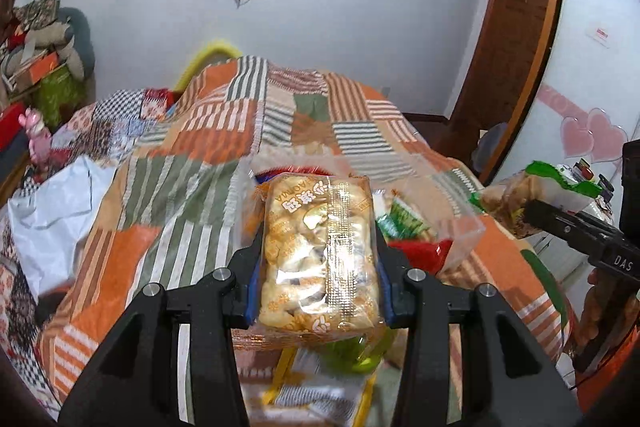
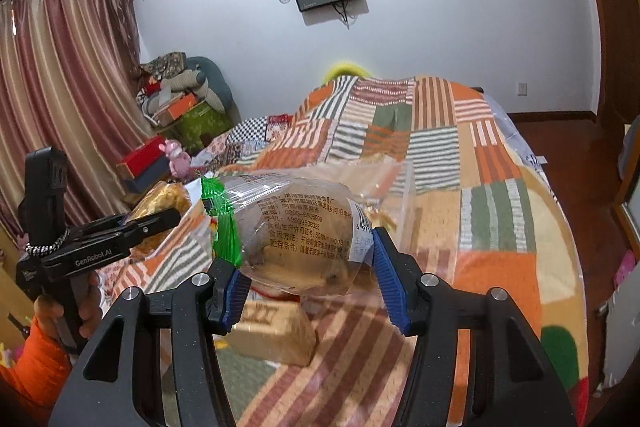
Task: Organize snacks
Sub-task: 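Carry both bags over the clear box and open both tools to drop them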
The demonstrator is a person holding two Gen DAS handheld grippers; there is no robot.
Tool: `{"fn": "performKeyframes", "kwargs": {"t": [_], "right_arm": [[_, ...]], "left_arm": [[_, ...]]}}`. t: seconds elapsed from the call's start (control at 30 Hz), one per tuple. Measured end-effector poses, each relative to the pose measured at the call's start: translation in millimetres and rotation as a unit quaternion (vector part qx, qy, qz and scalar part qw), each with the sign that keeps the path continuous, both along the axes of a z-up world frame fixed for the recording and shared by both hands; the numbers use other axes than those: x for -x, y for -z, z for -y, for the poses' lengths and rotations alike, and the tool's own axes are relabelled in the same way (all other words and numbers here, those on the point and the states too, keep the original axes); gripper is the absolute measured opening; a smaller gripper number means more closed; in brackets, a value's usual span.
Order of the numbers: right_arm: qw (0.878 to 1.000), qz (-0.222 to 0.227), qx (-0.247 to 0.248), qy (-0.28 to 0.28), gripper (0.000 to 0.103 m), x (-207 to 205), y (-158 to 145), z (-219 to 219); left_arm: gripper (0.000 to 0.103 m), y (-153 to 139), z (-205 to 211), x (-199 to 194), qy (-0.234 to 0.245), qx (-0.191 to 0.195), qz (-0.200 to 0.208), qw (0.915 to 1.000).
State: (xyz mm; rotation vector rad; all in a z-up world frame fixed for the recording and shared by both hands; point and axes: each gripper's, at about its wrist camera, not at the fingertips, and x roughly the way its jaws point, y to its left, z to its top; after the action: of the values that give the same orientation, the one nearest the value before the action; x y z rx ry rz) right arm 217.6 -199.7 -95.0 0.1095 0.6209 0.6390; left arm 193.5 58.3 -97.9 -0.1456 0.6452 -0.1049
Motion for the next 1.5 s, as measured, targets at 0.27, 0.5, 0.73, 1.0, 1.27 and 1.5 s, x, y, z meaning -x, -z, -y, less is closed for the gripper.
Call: {"fn": "performKeyframes", "kwargs": {"t": [0.27,0.5,0.73,1.0,1.27,1.5], "right_arm": [[1.0,0.013,-0.016,0.009,0.053,-23.1,-8.0,-4.7],[1.0,0.017,-0.019,0.014,0.053,-41.7,-10.7,-13.5],[1.0,0.008,-0.017,0.018,0.053,-58.2,-6.7,-24.1],[1.0,-0.017,-0.009,0.02,0.053,-83.2,7.1,-36.4],[0.998,-0.048,0.019,0.02,0.053,-102.2,24.2,-41.4],[0.997,-0.076,0.029,0.017,0.054,-109.8,36.5,-43.0]], "left_arm": [[0.044,-14.6,22.2,-30.4,0.024,-0.007,0.021,0.9995],[0.044,-14.8,35.0,-63.2,0.031,-0.012,0.017,0.9993],[0.044,-4.4,36.2,-97.2,0.04,0.006,-0.013,0.9991],[0.044,9.4,38.5,-129.4,0.052,0.007,-0.055,0.9971],[0.044,23.3,45.5,-145.7,0.067,-0.008,-0.091,0.9936],[0.044,35.9,48.9,-154.1,0.073,-0.01,-0.114,0.9908]]}}
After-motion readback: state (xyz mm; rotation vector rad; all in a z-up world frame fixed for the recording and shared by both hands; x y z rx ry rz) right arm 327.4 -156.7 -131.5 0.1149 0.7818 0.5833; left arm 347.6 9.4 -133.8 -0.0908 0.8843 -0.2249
